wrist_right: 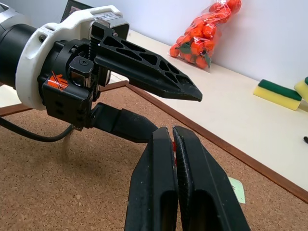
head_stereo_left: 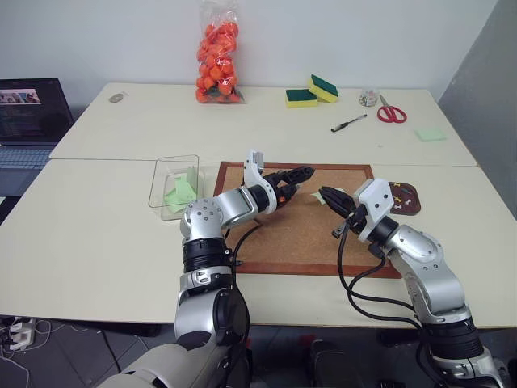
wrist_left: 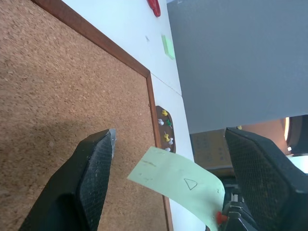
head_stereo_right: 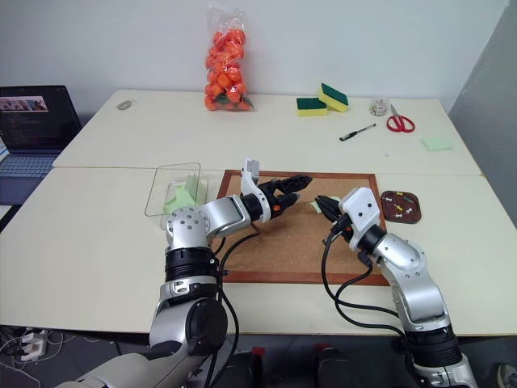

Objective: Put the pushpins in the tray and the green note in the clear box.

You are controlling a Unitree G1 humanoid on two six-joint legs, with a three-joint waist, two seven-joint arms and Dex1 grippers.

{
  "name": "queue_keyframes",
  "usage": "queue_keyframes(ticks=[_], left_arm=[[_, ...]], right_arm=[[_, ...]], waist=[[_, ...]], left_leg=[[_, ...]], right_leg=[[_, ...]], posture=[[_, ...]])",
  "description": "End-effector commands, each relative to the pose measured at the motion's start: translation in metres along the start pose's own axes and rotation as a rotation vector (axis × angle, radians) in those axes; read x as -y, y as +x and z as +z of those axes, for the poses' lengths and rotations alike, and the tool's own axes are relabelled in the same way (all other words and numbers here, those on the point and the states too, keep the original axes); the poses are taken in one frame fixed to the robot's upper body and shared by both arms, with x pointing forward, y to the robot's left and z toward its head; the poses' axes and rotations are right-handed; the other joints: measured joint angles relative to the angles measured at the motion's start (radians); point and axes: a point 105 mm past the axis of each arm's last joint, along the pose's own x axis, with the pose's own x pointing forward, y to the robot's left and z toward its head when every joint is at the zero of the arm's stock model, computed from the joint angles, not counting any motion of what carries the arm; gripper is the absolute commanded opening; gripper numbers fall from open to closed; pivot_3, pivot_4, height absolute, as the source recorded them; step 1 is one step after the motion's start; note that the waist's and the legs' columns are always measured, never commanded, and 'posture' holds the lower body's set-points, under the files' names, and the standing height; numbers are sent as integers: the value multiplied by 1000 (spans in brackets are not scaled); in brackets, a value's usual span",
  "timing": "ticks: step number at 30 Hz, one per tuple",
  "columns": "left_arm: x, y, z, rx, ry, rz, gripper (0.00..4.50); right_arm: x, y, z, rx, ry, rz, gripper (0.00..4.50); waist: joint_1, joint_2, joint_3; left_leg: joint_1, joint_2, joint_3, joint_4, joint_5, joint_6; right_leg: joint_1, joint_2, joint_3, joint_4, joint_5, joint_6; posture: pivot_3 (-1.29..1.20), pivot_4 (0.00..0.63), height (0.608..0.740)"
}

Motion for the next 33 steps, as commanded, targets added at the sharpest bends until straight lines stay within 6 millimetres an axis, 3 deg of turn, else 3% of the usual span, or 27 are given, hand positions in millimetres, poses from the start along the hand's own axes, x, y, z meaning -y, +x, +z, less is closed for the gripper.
queue_keyframes(ticks=[1, 7, 13, 24, 33], left_arm=[[-3, -4, -2, -29, -2, 17, 3801], [-11, -16, 1, -48, -50, 30, 3801], [-3, -15, -1, -47, -128, -23, 4457], [4, -11, -27, -123, -217, -50, 4457], [8, 6, -30, -102, -258, -37, 4457]], right_arm=[[0, -1, 17, 59, -41, 4, 0], [1, 0, 17, 58, -41, -2, 0], [2, 1, 16, 58, -41, -5, 0], [5, 3, 18, 64, -39, -7, 0], [2, 4, 23, 77, -40, 12, 0]], waist=[[0, 0, 0], [0, 0, 0], [0, 0, 0], [3, 0, 0], [3, 0, 0]], left_leg=[[0, 0, 0, 0, 0, 0], [0, 0, 0, 0, 0, 0], [0, 0, 0, 0, 0, 0], [0, -1, 0, 0, 0, 0], [0, -1, 0, 0, 0, -1]], right_leg=[[0, 0, 0, 0, 0, 0], [0, 0, 0, 0, 0, 0], [0, 0, 0, 0, 0, 0], [1, -1, 0, 0, 0, 0], [1, -1, 0, 0, 0, 0]], posture=[[0, 150, 740], [0, 150, 740], [0, 150, 740], [0, 150, 740], [0, 150, 740]])
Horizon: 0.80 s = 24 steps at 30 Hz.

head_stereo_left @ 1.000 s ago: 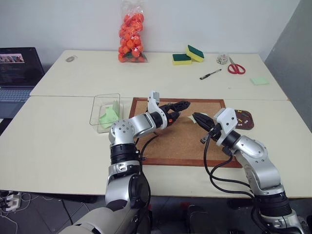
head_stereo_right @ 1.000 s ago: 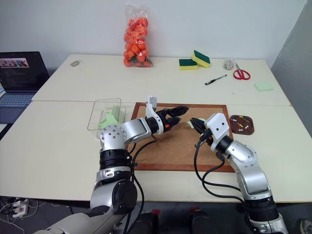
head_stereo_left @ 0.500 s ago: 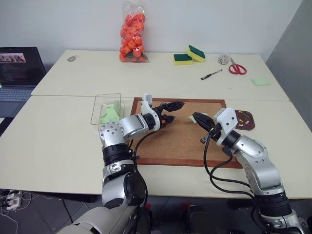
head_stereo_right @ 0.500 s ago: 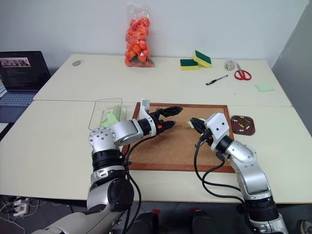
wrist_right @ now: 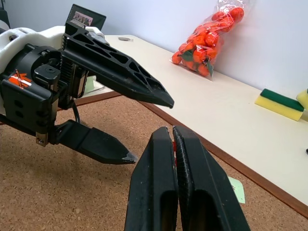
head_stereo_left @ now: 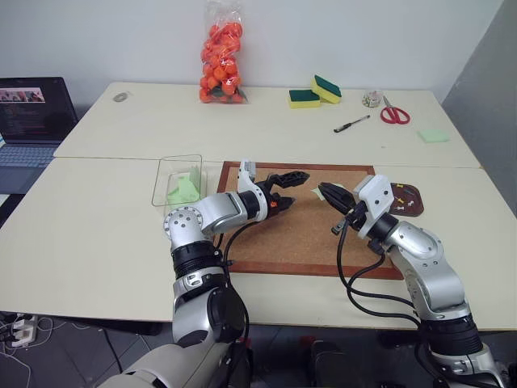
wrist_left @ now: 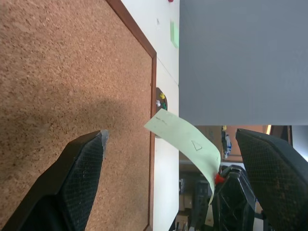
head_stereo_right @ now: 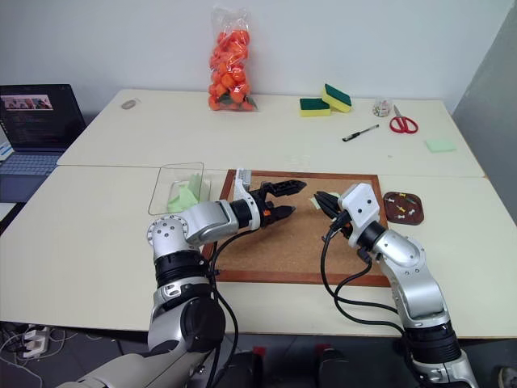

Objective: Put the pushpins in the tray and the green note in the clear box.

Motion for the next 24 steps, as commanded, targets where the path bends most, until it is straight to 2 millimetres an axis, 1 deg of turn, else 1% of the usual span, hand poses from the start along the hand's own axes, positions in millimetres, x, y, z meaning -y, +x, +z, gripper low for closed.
queue_keyframes(ticks=[1, 5, 7, 11, 12, 14, 17, 19, 20, 22, 24], left_arm=[[9, 28, -27, -59, -78, -59, 4457], [15, 36, -37, -81, -84, -77, 4457], [16, 35, -38, -85, -74, -79, 4457], [16, 19, -19, -20, 32, -44, 4457], [18, 14, -13, 4, 101, -29, 4457], [23, 2, 1, 67, 306, 30, 4457], [37, -15, 25, 205, 730, 102, 4457], [46, -23, 33, 256, 1001, 99, 4457], [50, -26, 34, 265, 1106, 85, 4457], [52, -35, 37, 273, 1217, 46, 4457], [49, -40, 38, 261, 1302, 27, 4457]], right_arm=[[-1, 1, 17, 61, -26, 11, 0], [-2, 3, 18, 65, -26, 18, 0], [-3, 3, 19, 67, -26, 19, 0], [-2, 2, 22, 76, -29, 13, 0], [-2, 2, 23, 77, -29, 11, 0], [-1, 1, 23, 78, -30, 7, 0], [0, 0, 23, 77, -30, 3, 0], [0, 0, 22, 75, -29, 1, 0], [0, 0, 21, 75, -29, 1, 0], [-1, 0, 20, 72, -27, -1, 0], [-1, 0, 18, 71, -25, -3, 0]], waist=[[0, 0, 0], [0, 0, 0], [0, 0, 0], [0, 0, 0], [0, 0, 0], [0, 0, 0], [-5, -1, 1], [-9, -1, 1], [-7, -1, 1], [-3, -1, 1], [-3, -1, 1]], left_leg=[[0, 0, 0, 0, 0, 0], [0, 0, 0, 0, 0, 0], [0, 0, 0, 0, 0, 0], [0, 0, 0, 0, 0, 0], [0, 0, 0, 0, 0, 0], [0, 0, 0, 0, 0, 0], [0, 0, 0, -1, 2, -4], [1, 1, 1, -4, 4, -6], [1, 2, 1, -4, 4, -7], [1, 2, 1, -5, 4, -7], [1, 1, 1, -5, 4, -7]], right_leg=[[0, 0, 0, 0, 0, 0], [0, 0, 0, 0, 0, 0], [0, 0, 0, 0, 0, 0], [0, 0, 0, 0, 0, 0], [0, 0, 0, 0, 0, 0], [0, 0, 0, 0, 0, 0], [-1, 1, 0, 0, 0, 0], [-2, 2, 1, 0, 0, 0], [-2, 2, 2, 1, 0, 0], [-2, 2, 1, 0, 0, 0], [-1, 1, 1, -1, 0, 0]], posture=[[0, 150, 740], [0, 150, 740], [0, 150, 740], [0, 150, 740], [0, 150, 740], [0, 150, 740], [0, 150, 740], [0, 150, 740], [0, 150, 740], [0, 150, 740], [0, 150, 740]])
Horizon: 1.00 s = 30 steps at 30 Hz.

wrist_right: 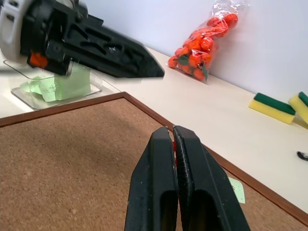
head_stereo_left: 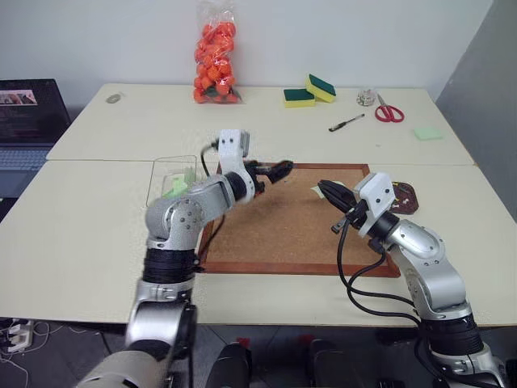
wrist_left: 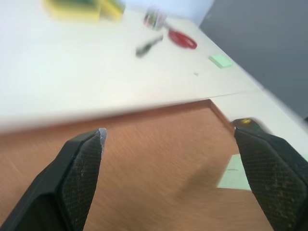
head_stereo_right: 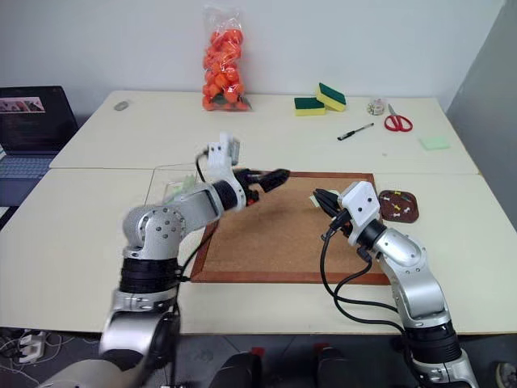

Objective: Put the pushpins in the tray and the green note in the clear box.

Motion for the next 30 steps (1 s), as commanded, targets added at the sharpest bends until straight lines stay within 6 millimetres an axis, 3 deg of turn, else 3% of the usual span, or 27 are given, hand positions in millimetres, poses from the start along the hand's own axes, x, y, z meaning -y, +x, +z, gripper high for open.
queue_keyframes(ticks=[1, 4, 7, 9, 11, 17, 30], left_arm=[[7, -9, 5, 58, 156, -115, 4457], [14, -14, 1, 46, 60, -218, 4457], [23, -16, -6, 12, 71, -277, 4457], [25, -14, -10, 12, 171, -284, 4457], [24, -14, -18, 7, 400, -297, 4457], [29, -8, -37, 25, 739, -418, 4457], [43, 27, -41, 138, 745, -473, 4457]], right_arm=[[1, -1, 11, 50, -13, -7, 0], [1, -1, 12, 54, -6, -10, 0], [1, -1, 13, 60, 1, -11, 0], [1, 0, 13, 62, 3, -10, 0], [1, 0, 14, 65, 7, -10, 0], [-1, 2, 16, 76, 30, -8, 0], [-4, 5, 22, 88, 92, -7, 0]], waist=[[0, 0, 0], [1, 0, 0], [0, -1, 0], [-1, -1, 0], [-1, -1, 0], [0, -1, 0], [-2, -1, 1]], left_leg=[[0, 0, 0, 0, 0, 0], [-1, 0, -1, 0, -1, 1], [-1, 0, -1, 0, -2, 4], [-1, 0, -1, 0, -2, 5], [-1, 0, -1, 0, -2, 5], [-1, 0, -1, 0, -2, 5], [-2, 0, -1, 1, -3, 6]], right_leg=[[0, 0, 0, 0, 0, 0], [0, 0, -1, 0, 0, 0], [-1, 0, -1, 0, 0, 0], [0, 0, -1, 0, 0, 0], [0, 0, -1, 0, 0, 0], [-1, 0, -1, 0, 0, 0], [-1, 0, -1, 1, 0, 0]], posture=[[0, 150, 740], [0, 150, 740], [0, 150, 740], [0, 150, 740], [0, 150, 740], [0, 150, 740], [0, 150, 740]])
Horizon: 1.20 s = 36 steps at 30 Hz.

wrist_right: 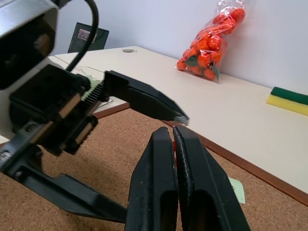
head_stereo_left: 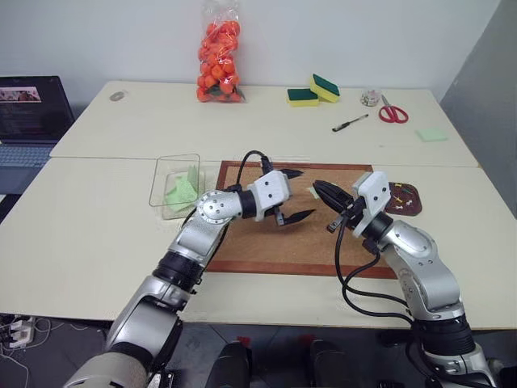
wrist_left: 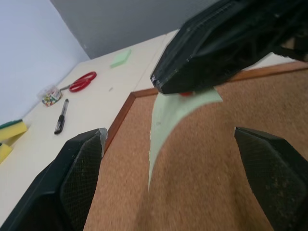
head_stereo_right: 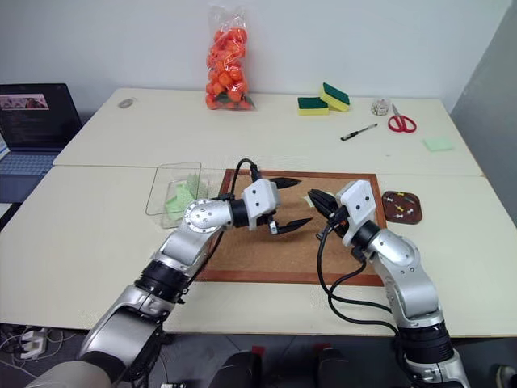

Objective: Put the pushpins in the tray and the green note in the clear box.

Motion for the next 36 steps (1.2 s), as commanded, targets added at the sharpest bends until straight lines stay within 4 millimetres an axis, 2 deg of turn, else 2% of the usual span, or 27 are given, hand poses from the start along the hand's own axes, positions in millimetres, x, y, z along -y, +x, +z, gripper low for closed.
queue_keyframes(ticks=[1, 3, 6, 17, 25, 26, 32, 36], left_arm=[[-8, 5, 8, 38, 38, 7, 4457], [-8, 8, 6, 33, 43, 0, 4457], [-8, 11, 3, 25, 52, -3, 4025], [-9, 19, 2, 47, 88, 22, 1665], [-15, 17, -2, 40, 105, 51, 137], [-16, 17, -3, 37, 107, 53, 15], [-14, 14, -5, 43, 99, 48, 15], [-8, 13, -4, 54, 108, 28, 15]], right_arm=[[-1, 0, 20, 64, -25, -1, 0], [-1, 0, 21, 65, -23, -1, 0], [-1, 0, 22, 66, -16, -1, 0], [-1, 0, 22, 60, 28, -9, 0], [2, -1, 22, 54, 66, -21, 0], [3, -1, 22, 51, 72, -24, 0], [9, 0, 14, -13, 121, -64, 0], [12, 3, 16, -23, 198, -98, 0]], waist=[[-2, 0, 0], [-2, 0, 0], [-2, 0, 0], [-1, 0, 0], [-1, 0, 0], [-1, 0, 0], [-1, 0, 0], [-1, 0, 0]], left_leg=[[0, 0, 0, 0, 0, 0], [0, 0, 0, 0, 0, 0], [0, 0, 0, 0, 0, 0], [0, 0, 0, 0, 0, 0], [0, 0, -1, 0, 0, 0], [0, 0, -1, 0, 0, 0], [0, 0, -1, 0, 0, 0], [0, 0, -1, 0, 0, 0]], right_leg=[[0, 0, 0, 0, 0, 0], [0, 1, 0, 0, 0, 0], [0, 1, 0, 0, 0, 0], [0, 0, 0, 0, 0, 0], [0, 0, 0, 0, 0, 0], [0, 0, 0, 0, 0, 0], [0, 0, -1, 1, 0, 0], [0, 0, -1, 1, 0, 0]], posture=[[0, 150, 740], [0, 150, 740], [0, 150, 740], [0, 150, 740], [0, 150, 740], [0, 150, 740], [0, 150, 740], [0, 150, 740]])
